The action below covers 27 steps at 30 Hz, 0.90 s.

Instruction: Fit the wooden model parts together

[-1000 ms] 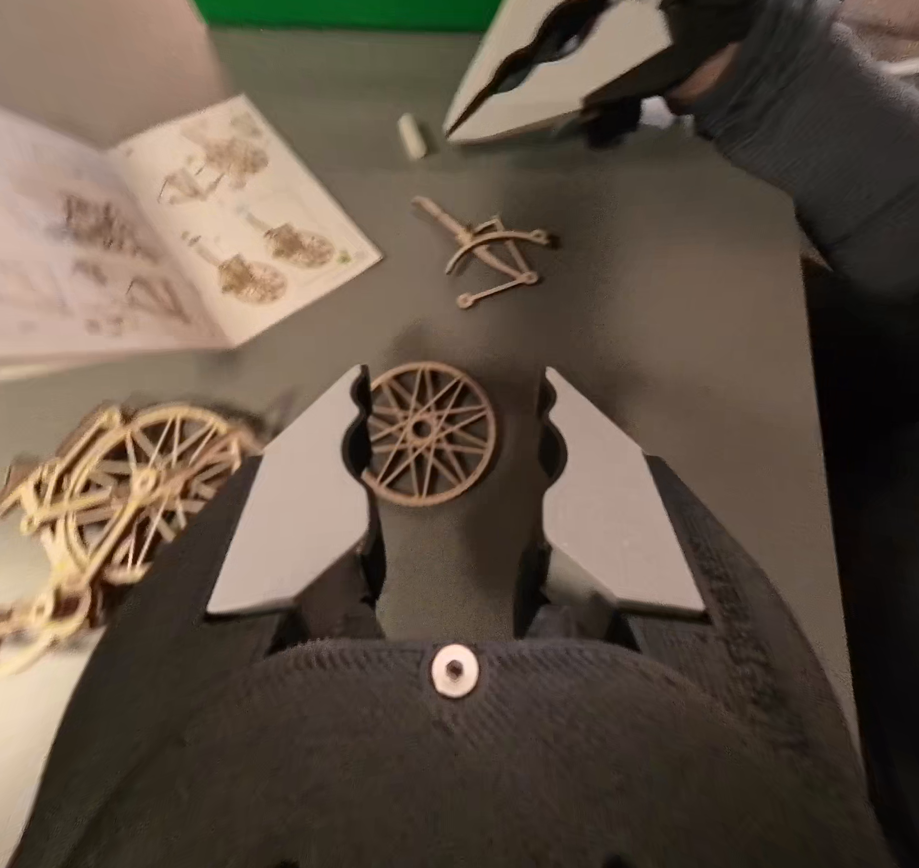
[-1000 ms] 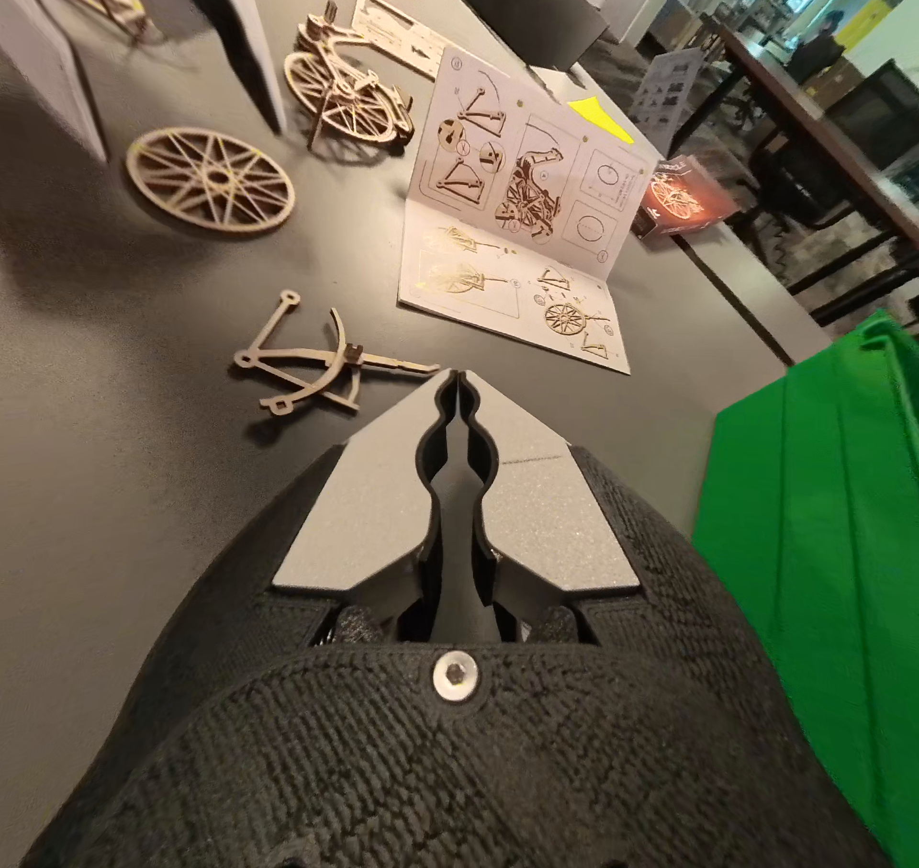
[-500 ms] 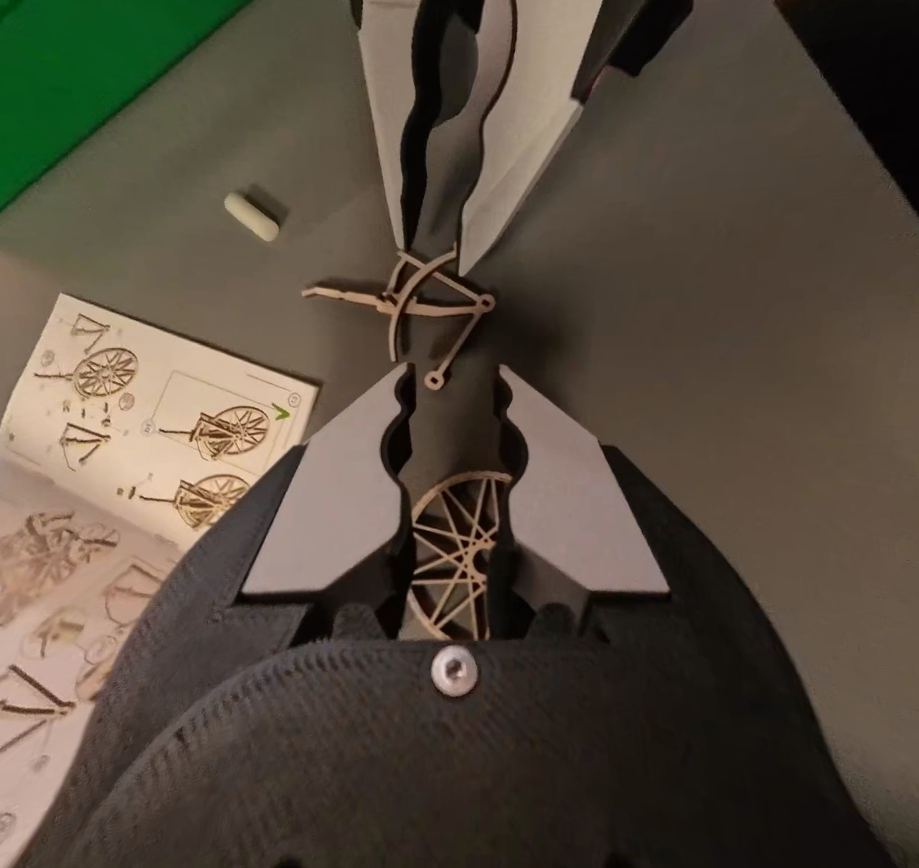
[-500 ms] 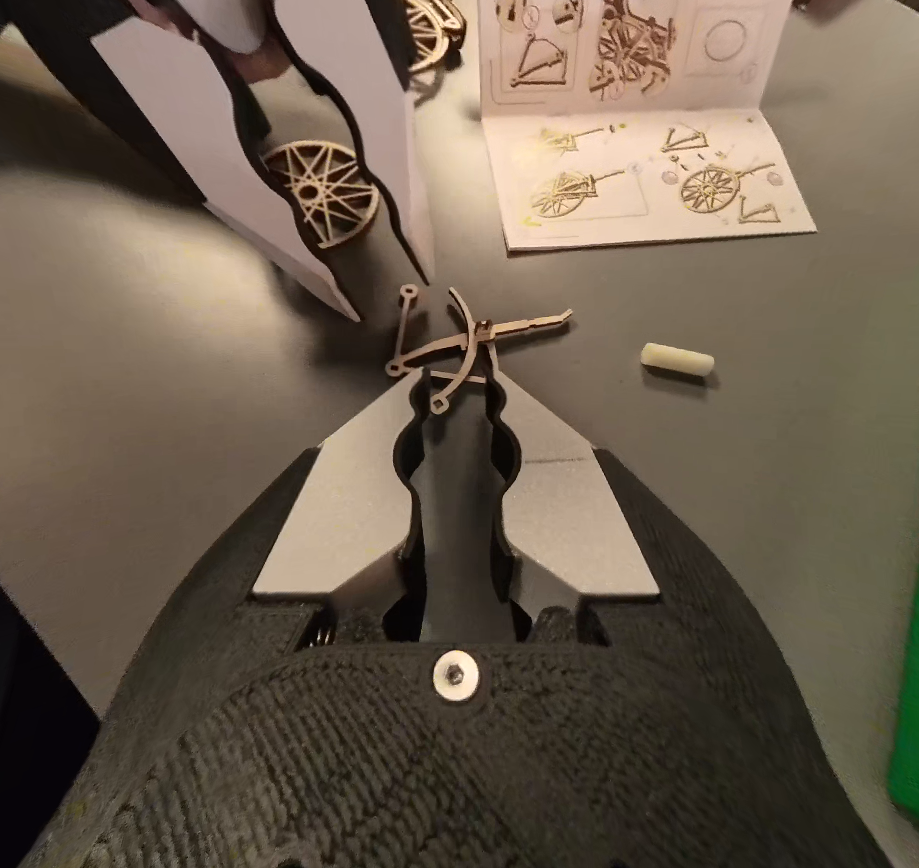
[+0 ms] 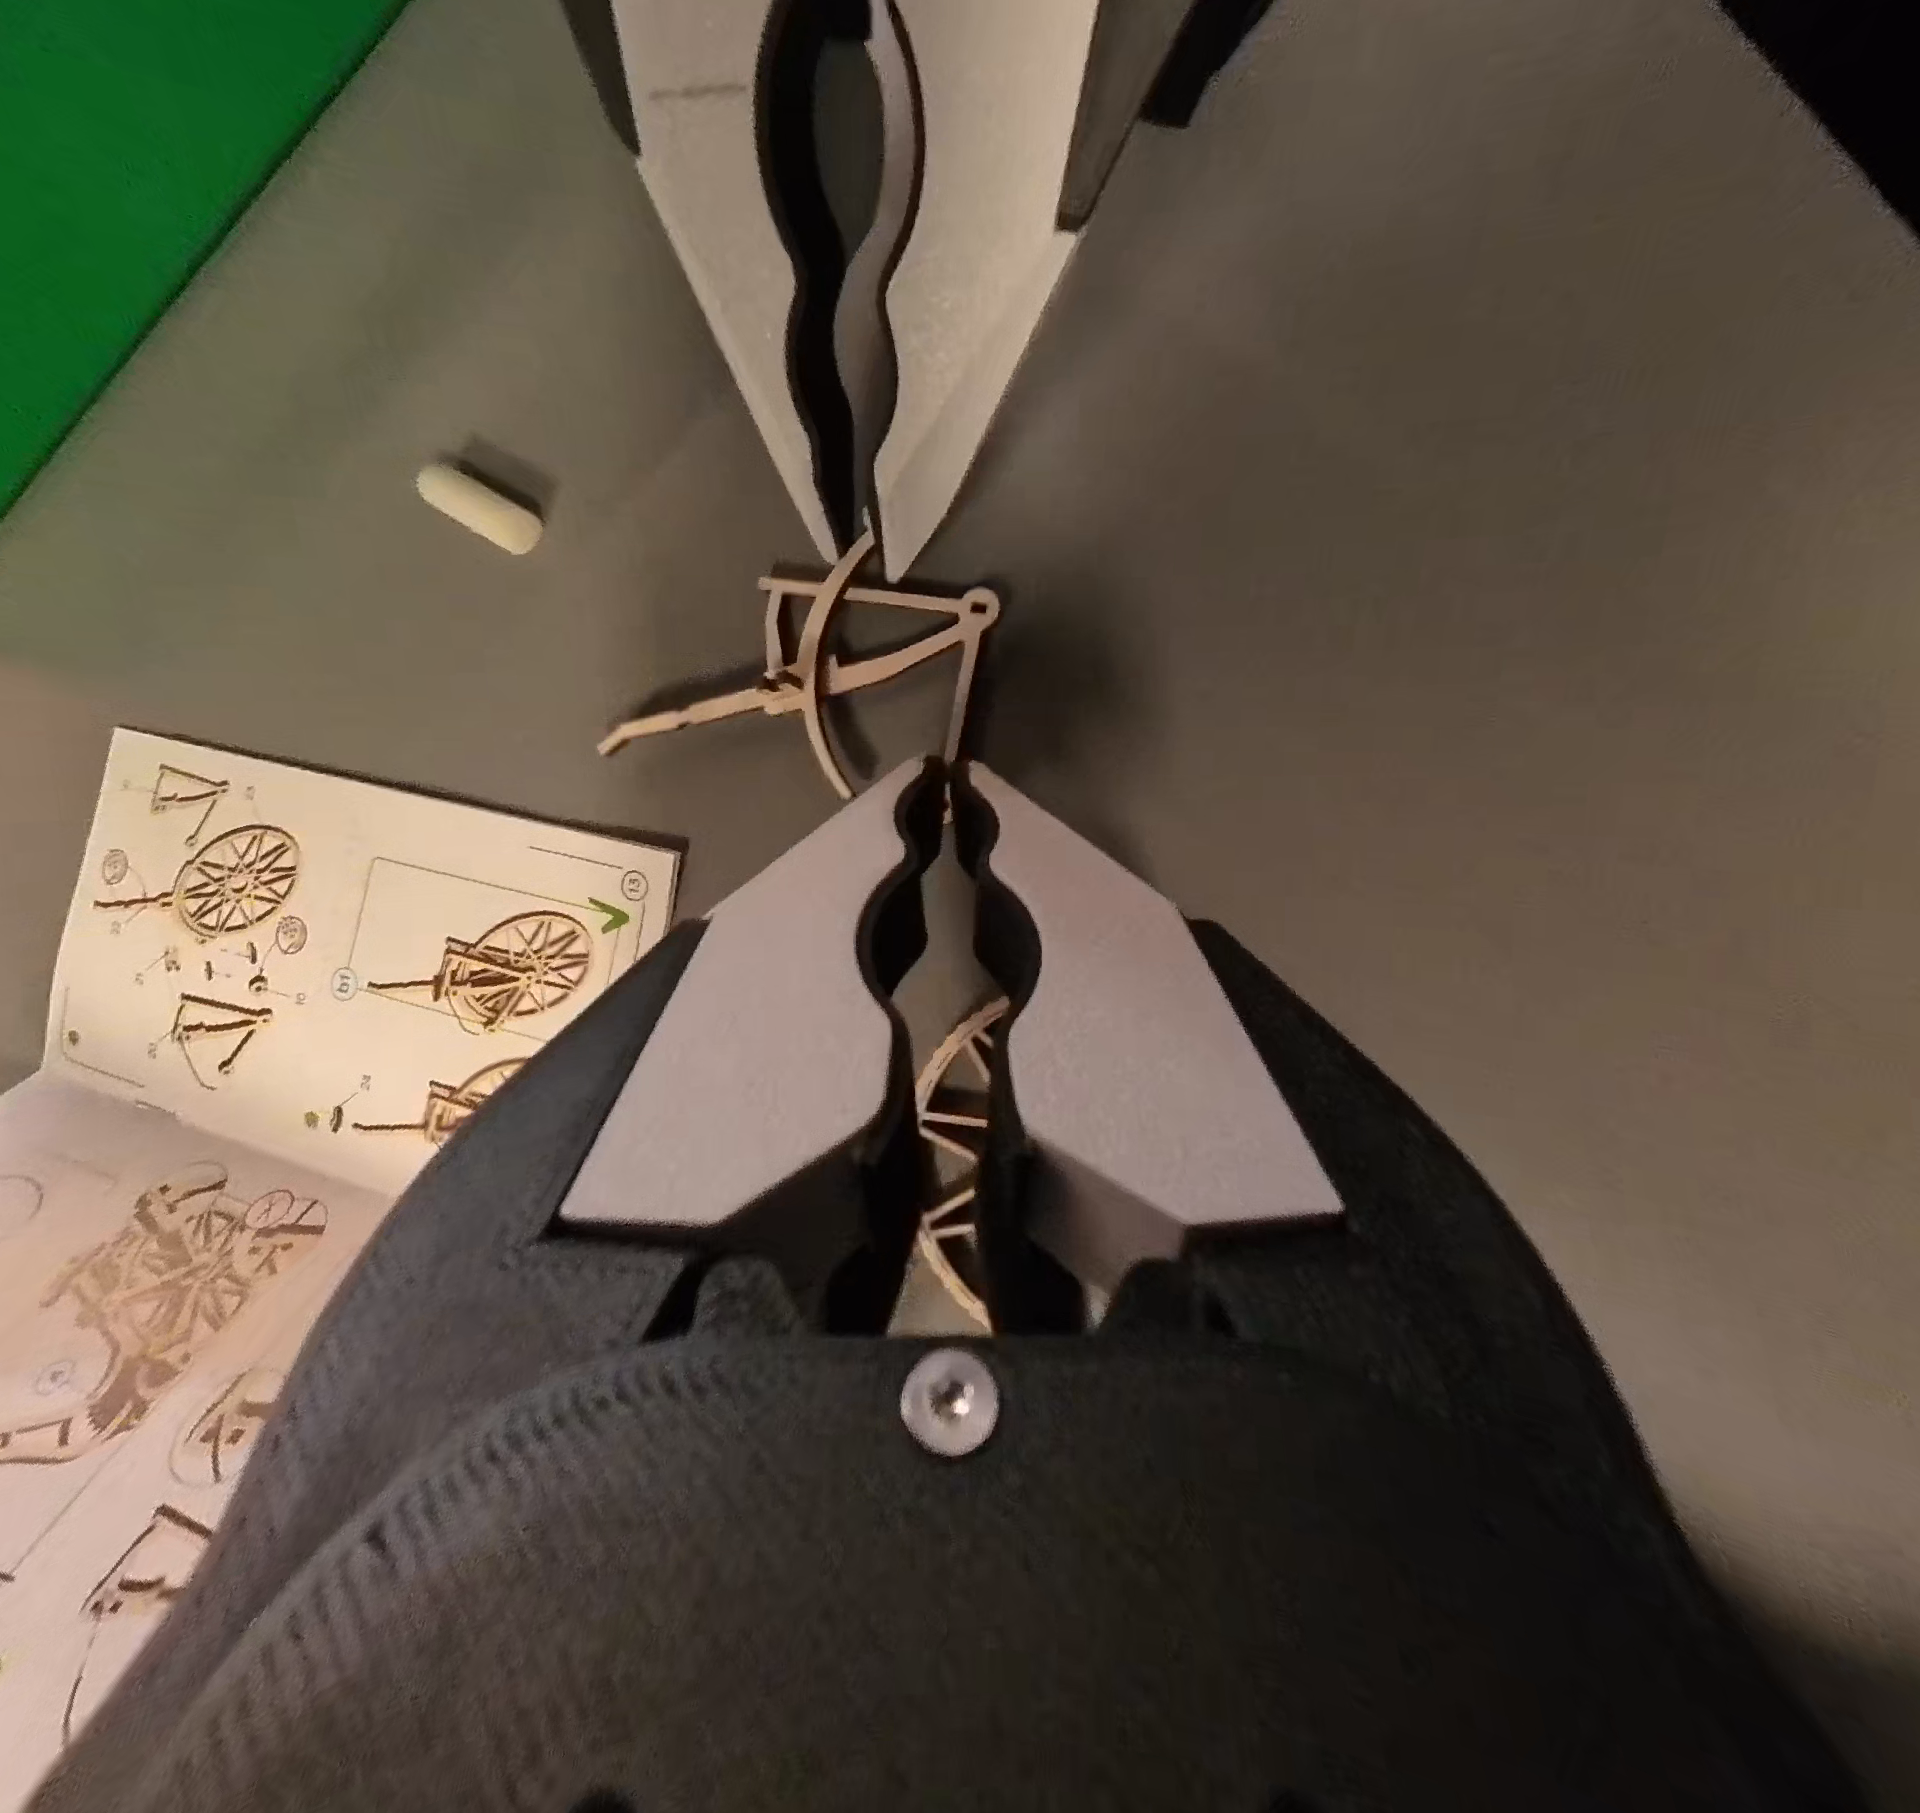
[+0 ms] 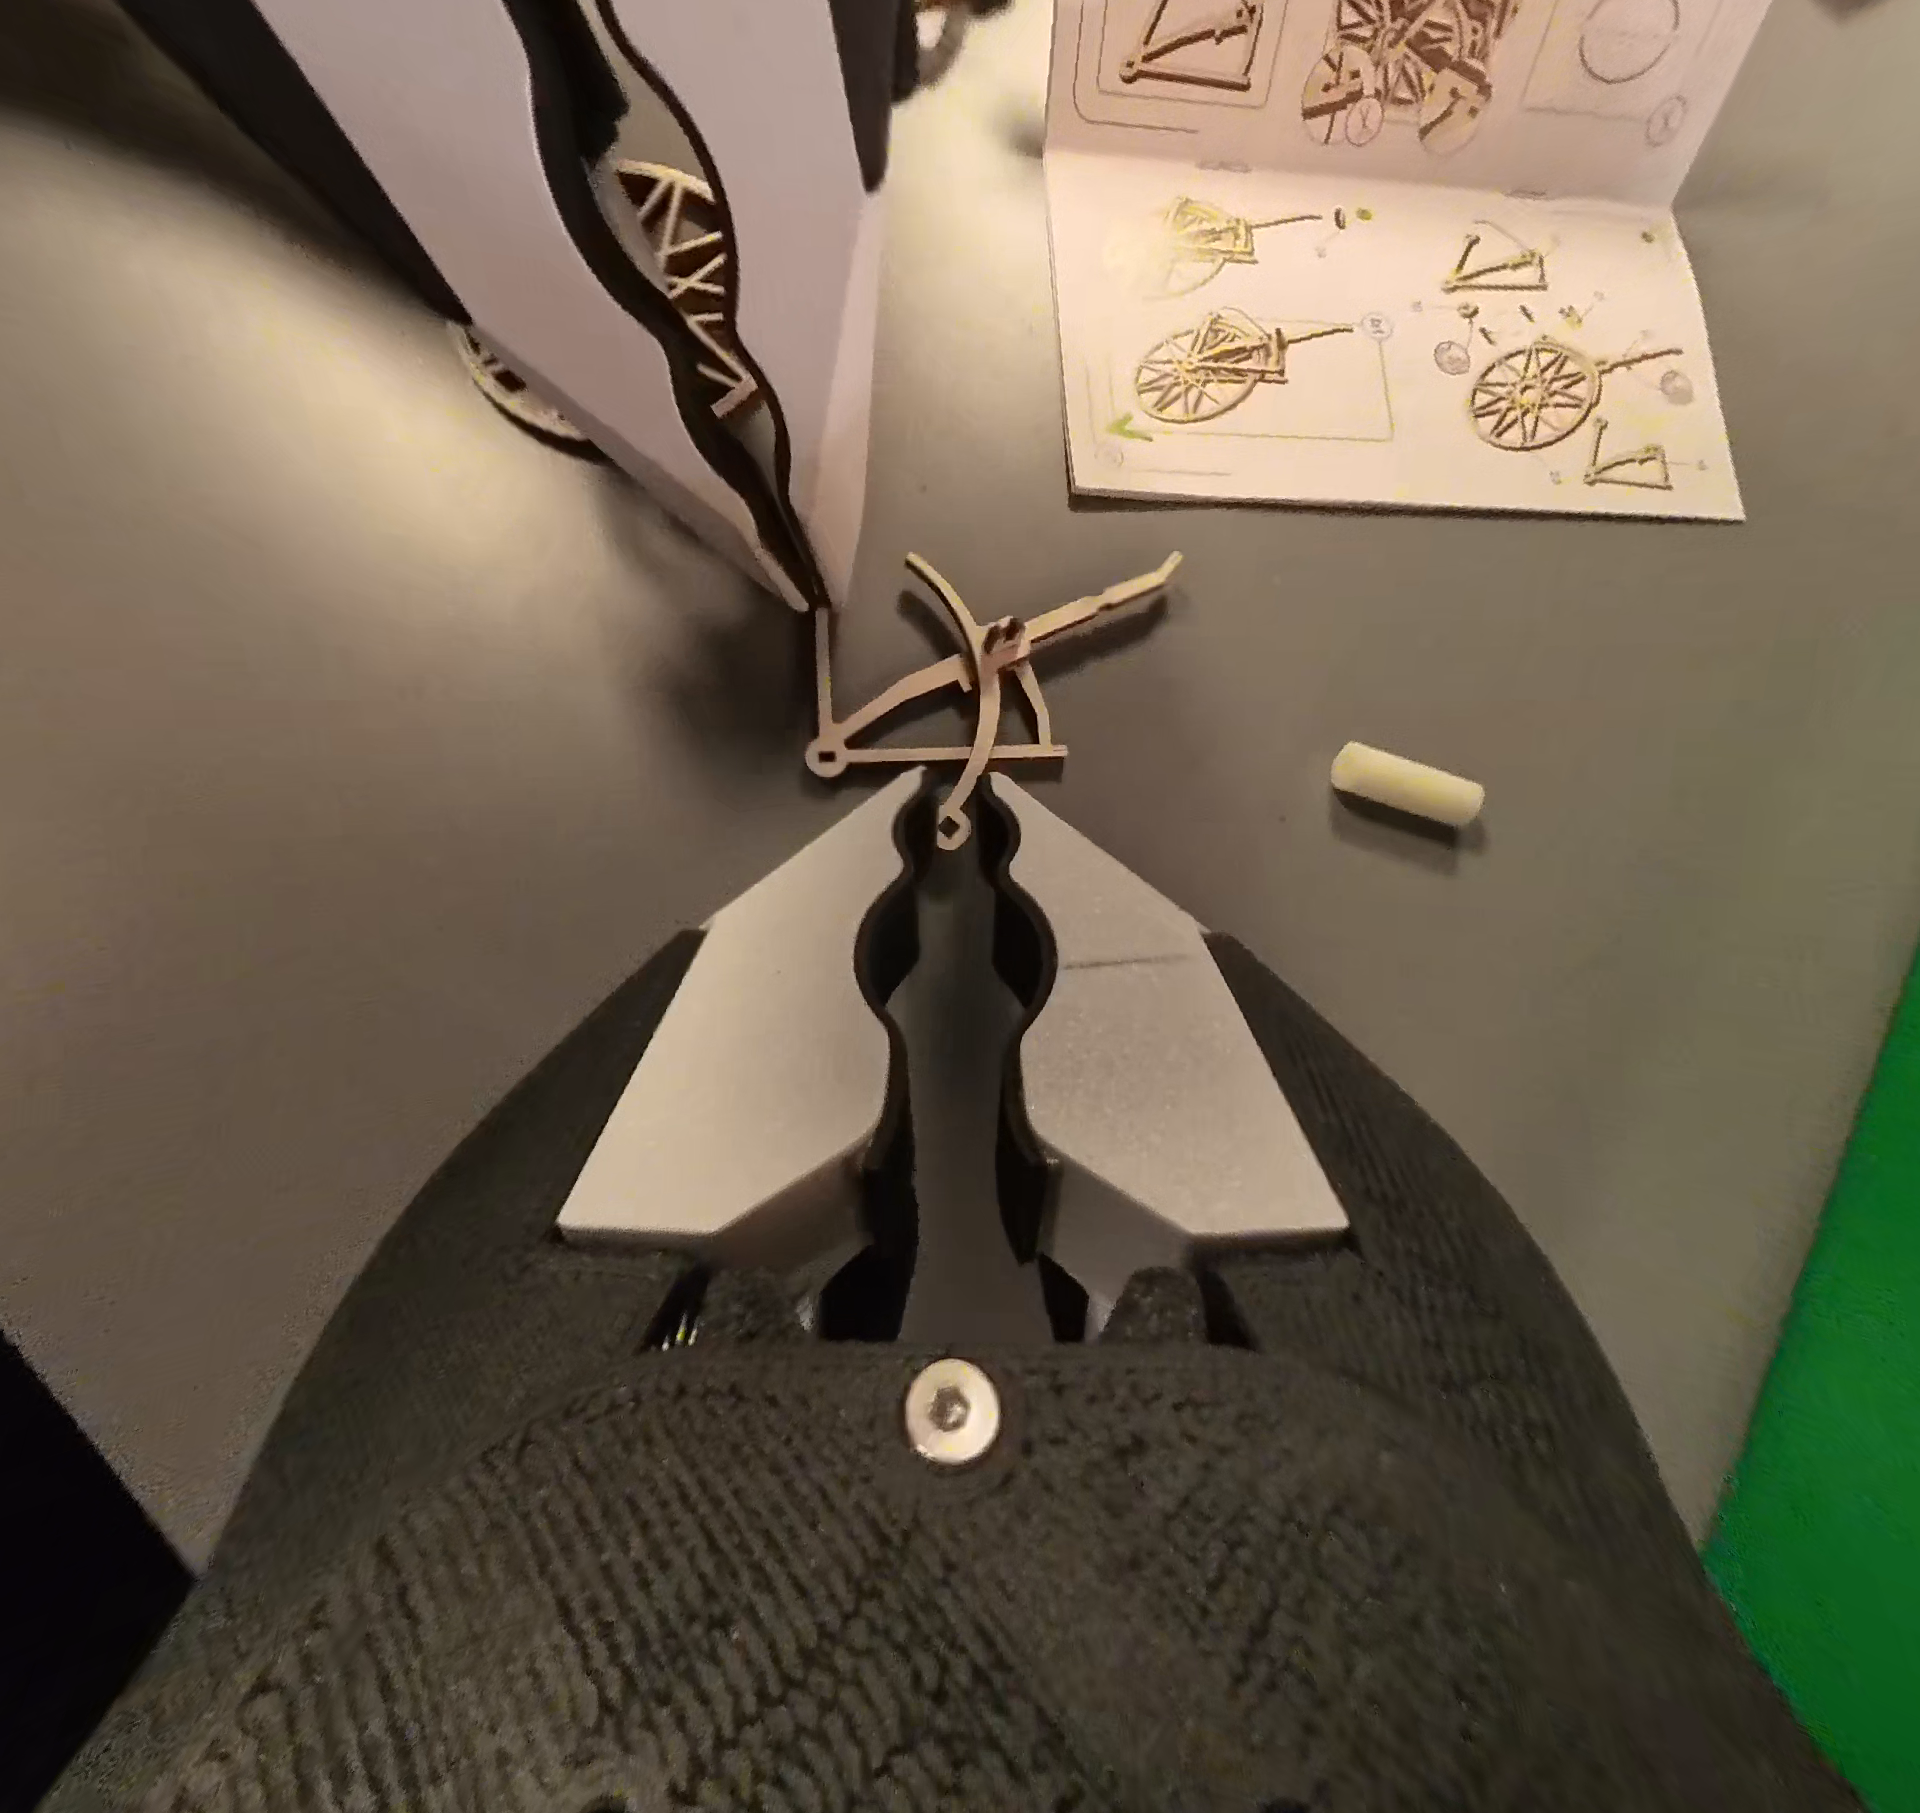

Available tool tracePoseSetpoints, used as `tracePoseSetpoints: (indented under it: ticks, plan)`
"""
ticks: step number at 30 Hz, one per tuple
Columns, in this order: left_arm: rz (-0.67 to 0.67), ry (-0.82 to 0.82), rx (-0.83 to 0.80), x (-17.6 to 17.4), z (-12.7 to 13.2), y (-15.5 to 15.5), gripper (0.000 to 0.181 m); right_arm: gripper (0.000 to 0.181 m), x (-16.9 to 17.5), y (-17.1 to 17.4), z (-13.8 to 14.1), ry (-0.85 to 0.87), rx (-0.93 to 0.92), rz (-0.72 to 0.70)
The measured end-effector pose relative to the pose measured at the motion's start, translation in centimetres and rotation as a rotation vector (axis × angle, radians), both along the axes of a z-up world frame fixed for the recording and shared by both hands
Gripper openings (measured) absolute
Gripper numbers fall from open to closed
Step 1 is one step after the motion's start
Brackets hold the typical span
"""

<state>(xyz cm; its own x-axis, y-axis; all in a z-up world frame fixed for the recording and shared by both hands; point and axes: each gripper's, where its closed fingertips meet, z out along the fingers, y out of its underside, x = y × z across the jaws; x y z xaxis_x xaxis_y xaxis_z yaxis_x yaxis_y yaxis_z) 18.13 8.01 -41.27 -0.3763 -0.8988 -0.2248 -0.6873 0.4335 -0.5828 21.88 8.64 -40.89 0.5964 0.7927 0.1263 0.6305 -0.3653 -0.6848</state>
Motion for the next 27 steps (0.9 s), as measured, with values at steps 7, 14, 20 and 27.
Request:
tracePoseSetpoints:
  ticks: [7,14,20,27]
  plan:
    - [-0.026,-0.012,-0.040,0.0,0.0,0.0,0.001,0.004,0.1,0.4,0.0,-0.058,0.015,0.151]
    - [-0.016,-0.016,-0.073,0.1,0.0,0.0,0.001,0.004,0.0,1.0,0.0,-0.090,0.022,0.240]
    - [-0.015,-0.045,-0.247,-0.1,1.7,-0.9,0.017,0.018,0.8,1.1,0.4,-0.040,0.070,0.145]
    - [0.020,-0.141,-0.161,0.7,4.1,4.0,0.027,0.013,0.0,-1.0,1.9,0.127,0.087,-0.021]
